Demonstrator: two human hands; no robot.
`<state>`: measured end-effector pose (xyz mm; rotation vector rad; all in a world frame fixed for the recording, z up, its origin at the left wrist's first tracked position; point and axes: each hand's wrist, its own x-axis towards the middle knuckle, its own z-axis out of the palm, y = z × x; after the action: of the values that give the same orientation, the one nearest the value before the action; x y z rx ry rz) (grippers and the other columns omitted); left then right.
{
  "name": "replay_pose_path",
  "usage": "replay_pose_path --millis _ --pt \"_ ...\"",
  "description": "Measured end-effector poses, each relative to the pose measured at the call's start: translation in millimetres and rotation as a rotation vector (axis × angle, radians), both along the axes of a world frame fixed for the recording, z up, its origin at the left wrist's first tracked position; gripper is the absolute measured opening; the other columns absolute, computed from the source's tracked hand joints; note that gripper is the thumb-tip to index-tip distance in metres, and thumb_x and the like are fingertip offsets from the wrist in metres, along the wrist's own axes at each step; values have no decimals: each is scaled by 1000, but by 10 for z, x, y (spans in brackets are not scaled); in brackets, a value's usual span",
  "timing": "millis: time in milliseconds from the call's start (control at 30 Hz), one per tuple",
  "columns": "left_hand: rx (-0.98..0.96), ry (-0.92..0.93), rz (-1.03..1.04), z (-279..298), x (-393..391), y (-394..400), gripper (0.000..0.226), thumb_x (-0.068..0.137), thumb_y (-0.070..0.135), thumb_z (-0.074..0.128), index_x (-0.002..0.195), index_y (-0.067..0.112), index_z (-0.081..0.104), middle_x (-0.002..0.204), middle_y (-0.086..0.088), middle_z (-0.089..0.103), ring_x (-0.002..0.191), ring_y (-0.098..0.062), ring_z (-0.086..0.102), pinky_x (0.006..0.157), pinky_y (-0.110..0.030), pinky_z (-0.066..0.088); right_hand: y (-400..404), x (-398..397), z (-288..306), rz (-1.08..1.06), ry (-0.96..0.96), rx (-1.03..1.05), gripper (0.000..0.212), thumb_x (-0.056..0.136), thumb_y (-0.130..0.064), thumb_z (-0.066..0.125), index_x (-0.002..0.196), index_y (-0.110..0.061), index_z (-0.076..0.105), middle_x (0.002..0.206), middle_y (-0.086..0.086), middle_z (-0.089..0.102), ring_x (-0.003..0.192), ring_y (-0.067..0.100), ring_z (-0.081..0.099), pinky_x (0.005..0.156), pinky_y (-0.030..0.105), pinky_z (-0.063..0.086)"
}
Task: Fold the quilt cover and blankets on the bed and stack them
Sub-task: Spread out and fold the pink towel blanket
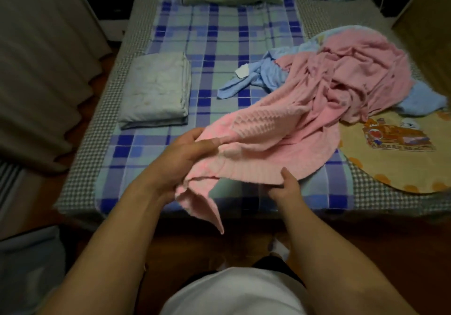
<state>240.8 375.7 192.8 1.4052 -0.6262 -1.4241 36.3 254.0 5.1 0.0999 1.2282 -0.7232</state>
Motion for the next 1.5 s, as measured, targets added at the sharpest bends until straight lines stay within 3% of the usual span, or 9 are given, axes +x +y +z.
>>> replay_pose_path --millis 167,333,533,700,800,967,1233,1400,1500 --pt "301 -598 -340 -407 448 519 55 92 36 67 140 48 42 126 8 64 106 -24 67 91 -44 55 -316 -514 410 36 69 -279 35 103 -22 48 133 -4 53 132 27 58 120 42 57 92 49 52" --pt "447 -1142 -111 -769 163 377 77 97 37 54 154 47 3 151 -13 34 115 -34 58 84 -42 48 -327 -576 1022 -47 990 -482 28 99 -22 48 118 -8 64 119 11 65 105 27 64 83 32 50" --pt "-23 -1018 -486 -667 -1013 29 113 75 45 76 150 54 -8 146 3 46 106 -21 63 83 -39 55 875 -218 1400 590 836 -829 21 77 -34 61 70 -14 65 71 8 67 70 30 65 67 49 54" --pt "-12 -705 -155 -493 -1176 21 23 93 20 52 104 34 68 87 7 76 82 -12 70 75 -37 56 841 -649 1413 678 530 -1021 33 86 -5 57 114 -21 65 116 -5 64 109 5 62 95 26 53" --pt "21 -595 -284 -130 -1280 51 20 98 25 48 99 28 68 67 -3 73 65 -18 72 65 -38 56 632 -1000 910 703 816 -989 67 81 -8 59 142 -29 43 147 -5 40 134 15 45 110 39 43" --pt "-57 -891 -390 257 -1525 68 24 91 47 50 99 39 70 81 18 71 75 0 66 68 -26 55 323 -1262 450 661 1013 -747 96 82 -23 76 156 -23 14 158 7 23 142 28 31 115 37 30" --pt "-35 -613 -32 344 -1698 261 31 98 30 52 77 17 70 65 0 71 58 -4 63 55 -14 46 -782 -1844 81 1105 1253 -468 51 91 -53 54 139 -35 52 147 13 42 126 43 42 102 40 40" --pt "150 -857 -192 -173 -1536 300 8 88 34 72 82 29 68 73 14 69 65 0 61 63 -27 48 -1468 -2130 611 455 1044 -525 32 100 -31 43 113 -9 62 107 16 65 91 31 61 76 30 47" --pt "390 -1100 -458 -715 -1639 172 21 90 36 62 110 38 57 102 14 68 90 -8 64 67 -27 48 -1731 -2309 1481 275 1136 -749 43 100 -37 37 123 -8 59 125 15 60 109 28 56 87 34 45"
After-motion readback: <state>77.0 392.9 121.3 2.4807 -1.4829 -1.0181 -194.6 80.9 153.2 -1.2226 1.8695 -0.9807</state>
